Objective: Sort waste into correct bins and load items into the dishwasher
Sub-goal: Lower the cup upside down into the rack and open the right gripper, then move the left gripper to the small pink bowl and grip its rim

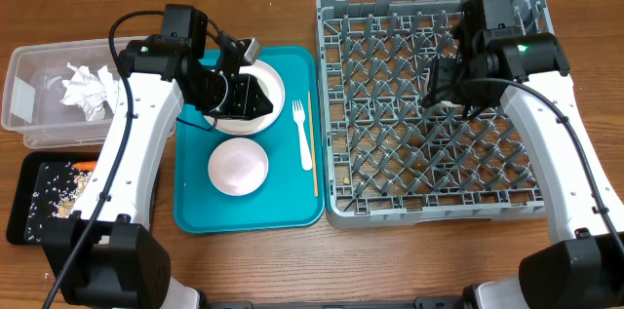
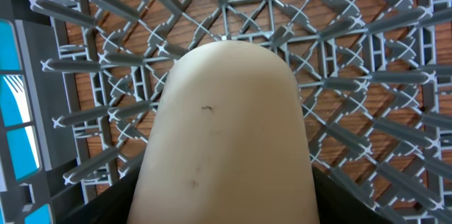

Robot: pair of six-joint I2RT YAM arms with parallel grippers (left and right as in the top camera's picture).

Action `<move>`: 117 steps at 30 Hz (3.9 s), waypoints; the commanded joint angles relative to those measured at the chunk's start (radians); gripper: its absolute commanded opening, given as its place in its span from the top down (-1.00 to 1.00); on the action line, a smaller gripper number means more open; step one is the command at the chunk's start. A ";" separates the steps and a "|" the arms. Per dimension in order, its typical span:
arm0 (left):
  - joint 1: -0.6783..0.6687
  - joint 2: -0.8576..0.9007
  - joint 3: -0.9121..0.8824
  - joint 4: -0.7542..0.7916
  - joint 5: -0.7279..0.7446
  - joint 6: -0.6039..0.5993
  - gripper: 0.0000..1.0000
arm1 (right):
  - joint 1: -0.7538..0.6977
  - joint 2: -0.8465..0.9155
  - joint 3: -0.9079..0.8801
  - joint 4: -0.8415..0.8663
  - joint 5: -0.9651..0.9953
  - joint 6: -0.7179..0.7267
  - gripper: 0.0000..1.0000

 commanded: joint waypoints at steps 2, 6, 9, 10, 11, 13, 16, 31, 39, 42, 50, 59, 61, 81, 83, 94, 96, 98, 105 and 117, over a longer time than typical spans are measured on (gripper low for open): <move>-0.007 0.007 0.002 -0.007 -0.010 -0.006 0.70 | -0.004 0.021 0.035 -0.021 0.016 -0.008 0.35; -0.007 0.007 0.002 -0.009 -0.010 -0.006 0.71 | -0.004 0.071 0.035 -0.033 0.005 -0.016 0.35; -0.007 0.007 0.002 -0.010 -0.010 -0.006 0.72 | -0.004 0.117 0.035 -0.034 -0.017 -0.034 0.36; -0.007 0.007 0.002 -0.010 -0.010 -0.006 0.72 | -0.004 0.127 0.035 -0.034 -0.017 -0.034 0.35; -0.007 0.007 0.002 -0.010 -0.010 -0.006 0.72 | -0.004 0.138 0.035 -0.033 -0.016 -0.034 0.35; -0.007 0.007 0.002 -0.010 -0.010 -0.006 0.72 | -0.004 0.153 0.035 -0.028 -0.017 -0.046 0.35; -0.007 0.007 0.002 -0.010 -0.011 -0.006 0.72 | -0.004 0.167 0.035 -0.018 -0.017 -0.056 0.35; -0.007 0.007 0.002 -0.010 -0.013 -0.006 0.71 | -0.008 0.210 -0.009 0.004 -0.013 -0.079 0.33; -0.007 0.007 0.002 -0.010 -0.013 -0.006 0.70 | -0.009 0.210 -0.024 0.014 0.002 -0.079 -0.27; -0.007 0.007 0.002 -0.010 -0.013 -0.006 0.65 | -0.009 0.210 -0.024 0.013 0.002 -0.079 -0.62; -0.006 0.006 0.003 -0.008 -0.013 -0.006 0.59 | -0.009 0.210 -0.014 0.004 0.001 -0.078 -1.00; 0.013 -0.089 0.089 -0.029 -0.202 -0.103 0.62 | -0.008 0.210 0.271 -0.219 -0.116 -0.078 -1.00; 0.013 -0.125 0.090 -0.045 -0.309 -0.153 0.62 | -0.008 0.210 0.336 -0.285 -0.141 -0.078 -1.00; 0.013 -0.123 -0.306 -0.032 -0.642 -0.305 -0.01 | -0.007 0.210 0.370 -0.396 -0.298 -0.079 -1.00; 0.013 -0.123 -0.346 0.011 -0.641 -0.306 -0.01 | -0.007 0.210 0.370 -0.396 -0.298 -0.079 -1.00; 0.013 -0.123 -0.546 0.293 -0.641 -0.306 0.11 | -0.007 0.210 0.370 -0.396 -0.297 -0.079 -1.00; 0.013 -0.123 -0.580 0.341 -0.640 -0.308 0.12 | -0.007 0.210 0.370 -0.397 -0.295 -0.082 -1.00; 0.013 -0.123 -0.614 0.383 -0.640 -0.330 0.12 | -0.007 0.210 0.370 -0.397 -0.290 -0.082 -1.00; 0.013 -0.123 -0.665 0.437 -0.640 -0.340 0.33 | -0.007 0.210 0.370 -0.397 -0.290 -0.082 -1.00; 0.014 -0.126 -0.534 0.324 -0.640 -0.338 0.92 | -0.008 0.210 0.370 -0.397 -0.290 -0.082 -1.00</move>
